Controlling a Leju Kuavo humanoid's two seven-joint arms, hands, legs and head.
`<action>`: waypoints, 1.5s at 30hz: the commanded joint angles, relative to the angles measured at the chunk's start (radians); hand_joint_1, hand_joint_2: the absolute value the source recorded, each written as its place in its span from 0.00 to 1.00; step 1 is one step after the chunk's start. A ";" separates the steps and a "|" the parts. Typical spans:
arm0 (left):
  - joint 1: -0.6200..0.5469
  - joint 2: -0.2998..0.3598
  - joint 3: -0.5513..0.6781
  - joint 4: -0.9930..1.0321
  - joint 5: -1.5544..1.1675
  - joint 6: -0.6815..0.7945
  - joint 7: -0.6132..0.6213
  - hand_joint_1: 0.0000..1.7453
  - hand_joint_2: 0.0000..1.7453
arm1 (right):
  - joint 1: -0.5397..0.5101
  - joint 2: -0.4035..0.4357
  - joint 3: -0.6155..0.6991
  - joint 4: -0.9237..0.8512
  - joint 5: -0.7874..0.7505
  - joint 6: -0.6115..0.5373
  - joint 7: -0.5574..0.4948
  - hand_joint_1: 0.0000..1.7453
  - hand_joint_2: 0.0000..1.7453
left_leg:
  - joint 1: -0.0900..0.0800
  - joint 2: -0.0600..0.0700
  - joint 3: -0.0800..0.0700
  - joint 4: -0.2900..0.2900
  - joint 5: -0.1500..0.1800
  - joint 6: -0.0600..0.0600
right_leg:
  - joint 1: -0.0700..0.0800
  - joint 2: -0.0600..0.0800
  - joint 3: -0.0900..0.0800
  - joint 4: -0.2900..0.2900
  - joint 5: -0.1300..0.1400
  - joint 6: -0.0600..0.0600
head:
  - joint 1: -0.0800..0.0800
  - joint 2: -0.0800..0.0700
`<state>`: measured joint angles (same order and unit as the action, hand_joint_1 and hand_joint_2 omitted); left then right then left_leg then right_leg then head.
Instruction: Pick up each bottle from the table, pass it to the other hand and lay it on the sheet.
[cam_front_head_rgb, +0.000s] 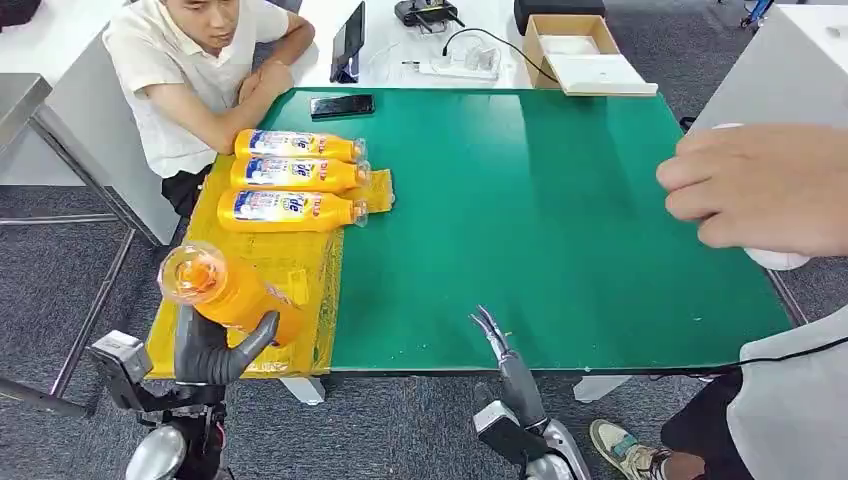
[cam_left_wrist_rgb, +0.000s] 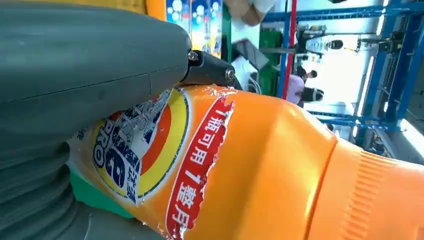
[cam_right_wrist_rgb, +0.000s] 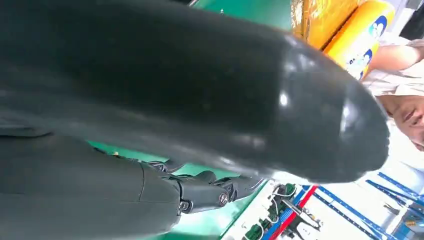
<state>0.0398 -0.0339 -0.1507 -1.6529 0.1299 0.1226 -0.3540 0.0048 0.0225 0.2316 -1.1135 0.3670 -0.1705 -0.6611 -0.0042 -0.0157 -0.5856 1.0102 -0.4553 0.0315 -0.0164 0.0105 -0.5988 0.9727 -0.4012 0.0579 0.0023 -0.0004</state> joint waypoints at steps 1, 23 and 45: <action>-0.230 0.121 -0.106 0.309 -0.828 0.316 0.139 1.00 1.00 | -0.061 0.040 -0.022 0.098 0.000 0.022 -0.028 0.00 0.00 | 0.000 -0.001 0.002 -0.001 0.001 -0.002 | 0.001 -0.003 0.002 -0.001 0.000 -0.002 | 0.000 0.000; -0.752 0.097 -0.327 1.193 -1.252 0.056 0.350 1.00 1.00 | -0.139 0.084 -0.005 0.198 0.005 0.116 -0.037 0.00 0.00 | 0.001 0.005 0.003 0.000 0.004 -0.003 | 0.001 0.001 0.002 0.000 0.005 -0.007 | 0.000 0.000; -0.660 0.080 -0.198 1.009 -0.819 -0.259 0.124 0.00 1.00 | -0.159 0.076 0.014 0.250 -0.008 0.102 -0.037 0.00 0.00 | 0.000 0.005 0.005 -0.001 0.004 -0.002 | 0.000 0.002 0.004 0.000 0.006 -0.006 | -0.001 0.000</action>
<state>-0.6955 0.0423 -0.3769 -0.5581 -0.8181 -0.0676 -0.1851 -0.1081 0.1083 0.2319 -0.9464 0.3708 -0.0553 -0.6668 -0.0044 -0.0148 -0.5830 1.0102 -0.4509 0.0306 -0.0166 0.0102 -0.5964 0.9743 -0.3961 0.0529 0.0015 0.0000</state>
